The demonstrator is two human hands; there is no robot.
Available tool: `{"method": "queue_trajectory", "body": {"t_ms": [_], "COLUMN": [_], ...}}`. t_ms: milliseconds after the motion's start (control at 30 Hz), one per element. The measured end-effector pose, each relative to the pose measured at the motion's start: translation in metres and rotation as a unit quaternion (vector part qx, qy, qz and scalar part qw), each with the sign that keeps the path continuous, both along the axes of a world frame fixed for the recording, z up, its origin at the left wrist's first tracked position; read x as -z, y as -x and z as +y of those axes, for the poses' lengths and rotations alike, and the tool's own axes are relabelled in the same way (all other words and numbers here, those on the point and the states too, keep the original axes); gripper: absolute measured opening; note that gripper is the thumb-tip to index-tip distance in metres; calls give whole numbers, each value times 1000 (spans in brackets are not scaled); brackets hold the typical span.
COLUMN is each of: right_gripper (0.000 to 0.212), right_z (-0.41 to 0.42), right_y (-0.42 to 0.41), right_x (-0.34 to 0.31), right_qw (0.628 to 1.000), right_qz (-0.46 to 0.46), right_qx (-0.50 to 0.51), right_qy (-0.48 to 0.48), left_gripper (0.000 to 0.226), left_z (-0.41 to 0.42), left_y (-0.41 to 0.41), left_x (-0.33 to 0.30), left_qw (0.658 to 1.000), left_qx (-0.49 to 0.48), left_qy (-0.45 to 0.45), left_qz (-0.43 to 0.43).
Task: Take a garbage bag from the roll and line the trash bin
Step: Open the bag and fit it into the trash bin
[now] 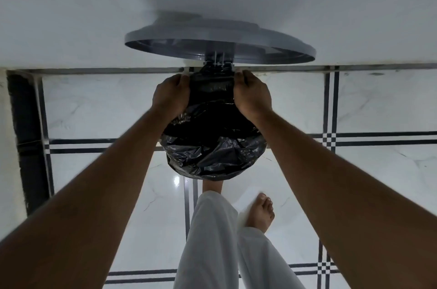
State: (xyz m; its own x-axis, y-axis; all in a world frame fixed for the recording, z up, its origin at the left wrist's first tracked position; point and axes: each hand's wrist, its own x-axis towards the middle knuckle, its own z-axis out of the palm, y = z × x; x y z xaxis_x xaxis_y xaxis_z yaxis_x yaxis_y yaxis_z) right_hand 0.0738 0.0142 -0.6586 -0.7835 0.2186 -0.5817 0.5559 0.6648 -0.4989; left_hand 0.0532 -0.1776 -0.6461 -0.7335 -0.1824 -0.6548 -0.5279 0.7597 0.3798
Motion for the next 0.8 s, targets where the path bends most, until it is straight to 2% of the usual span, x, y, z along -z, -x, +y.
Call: {"method": "queue_trajectory", "body": {"t_ms": [67, 133, 167, 267, 300, 400, 467, 533, 600, 667, 700, 767, 800], "right_gripper": [51, 51, 49, 41, 40, 46, 51, 52, 53, 54, 55, 60, 63], "right_z": [4, 4, 3, -1, -1, -1, 4, 9, 13, 16, 16, 15, 14], "right_y": [10, 15, 15, 2, -3, -16, -21, -28, -39, -55, -65, -81, -88], "right_x": [3, 4, 4, 1, 0, 3, 6, 6, 2, 0, 0, 3, 6], "right_qw": [999, 999, 1000, 990, 987, 996, 996, 989, 982, 982, 985, 991, 994], "right_qz": [-35, -39, -17, 109, 120, 64, 62, 93, 123, 129, 123, 88, 64], "right_qx": [-11, -1, 11, 68, 77, 62, 63, 88, 111, 97, 79, 35, 25], "right_qy": [-3, 6, 0, -65, -69, -4, -20, -70, -91, -93, -92, -91, -85], "left_gripper": [51, 47, 46, 43, 46, 60, 62, 58, 46, 35, 32, 27, 25], "left_z": [-1, -3, -3, -2, 0, 7, 3, -1, -2, 3, 9, 20, 24], "left_y": [17, 28, 31, 25, 20, 11, 11, 7, -12, -43, -61, -96, -110], "left_x": [4, 10, 13, 12, 11, 13, 19, 20, 9, -5, -10, -7, 2], "left_qw": [998, 996, 996, 998, 997, 999, 1000, 998, 980, 954, 948, 940, 940], "left_qx": [28, 30, 13, -18, -16, 32, 14, -11, -28, 12, 58, 171, 223], "left_qy": [-11, -37, -38, 37, 39, 28, 17, 42, 96, 115, 87, 17, 11], "left_qz": [-58, -80, -73, 50, 65, 0, -9, 55, 172, 275, 301, 296, 259]}}
